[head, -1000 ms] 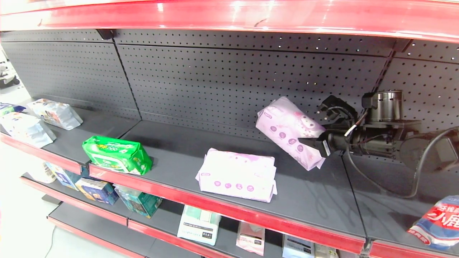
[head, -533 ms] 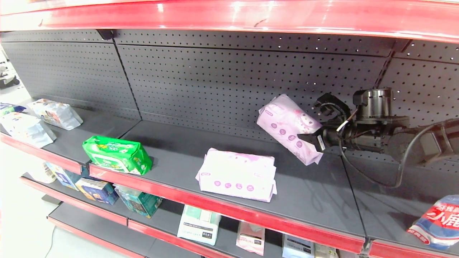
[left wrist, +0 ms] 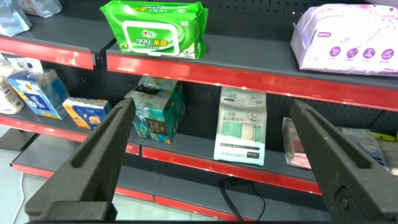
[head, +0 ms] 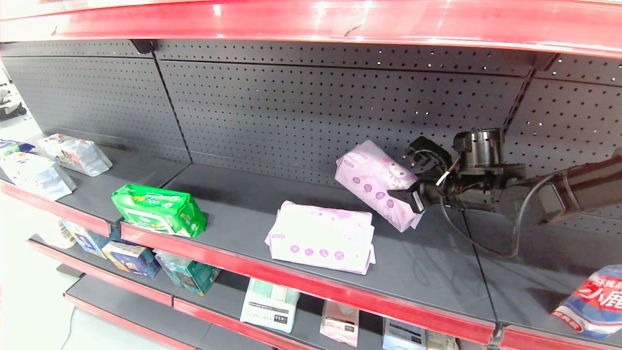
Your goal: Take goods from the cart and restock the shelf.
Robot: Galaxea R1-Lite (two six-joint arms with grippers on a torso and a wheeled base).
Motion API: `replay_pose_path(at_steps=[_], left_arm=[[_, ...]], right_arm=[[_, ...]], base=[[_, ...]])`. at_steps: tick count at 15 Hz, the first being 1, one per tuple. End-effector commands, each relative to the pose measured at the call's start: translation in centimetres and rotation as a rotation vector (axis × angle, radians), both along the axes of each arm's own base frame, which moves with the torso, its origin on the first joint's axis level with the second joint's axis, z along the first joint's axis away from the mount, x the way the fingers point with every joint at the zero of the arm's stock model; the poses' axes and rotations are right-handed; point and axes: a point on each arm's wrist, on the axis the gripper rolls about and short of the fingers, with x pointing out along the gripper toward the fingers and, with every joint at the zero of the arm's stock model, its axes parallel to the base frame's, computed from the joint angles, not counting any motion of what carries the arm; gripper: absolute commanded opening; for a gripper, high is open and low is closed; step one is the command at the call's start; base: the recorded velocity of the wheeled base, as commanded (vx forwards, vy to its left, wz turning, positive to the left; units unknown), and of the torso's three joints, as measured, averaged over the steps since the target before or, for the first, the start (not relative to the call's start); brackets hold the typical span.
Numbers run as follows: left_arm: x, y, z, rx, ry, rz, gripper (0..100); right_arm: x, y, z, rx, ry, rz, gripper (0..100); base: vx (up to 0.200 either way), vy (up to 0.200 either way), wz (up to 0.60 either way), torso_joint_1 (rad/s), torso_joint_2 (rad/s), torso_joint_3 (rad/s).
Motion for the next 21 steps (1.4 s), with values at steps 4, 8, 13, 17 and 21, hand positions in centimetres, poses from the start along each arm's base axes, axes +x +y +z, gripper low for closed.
replay_pose_path(at_steps=[4,8,13,17,21], left_arm=[[0.0,0.0,0.0,0.0,0.001,0.001,100],[0.0,0.0,0.0,0.0,0.001,0.0,100],[0.0,0.0,0.0,0.0,0.001,0.001,100],[0.0,0.0,0.0,0.0,0.001,0.0,100],[0.0,0.0,0.0,0.0,0.001,0.001,100]], right_arm=[[-0.8,0.8,-0.4,0.014,0.026,0.043,0],[-1.4,1.3,-1.9,0.029,0.087,0.111,0],[-1.5,1.4,-2.0,0.03,0.092,0.113,0],[-1.4,1.3,-2.0,0.02,0.085,0.113,0],[-2.7,0.9,-1.9,0.083,0.14,0.046,0]], base=[[0.0,0.0,0.0,0.0,0.0,0.0],[0.0,0.0,0.0,0.0,0.0,0.0],[0.0,0.0,0.0,0.0,0.0,0.0],[0.0,0.0,0.0,0.0,0.0,0.0],[0.0,0.0,0.0,0.0,0.0,0.0]])
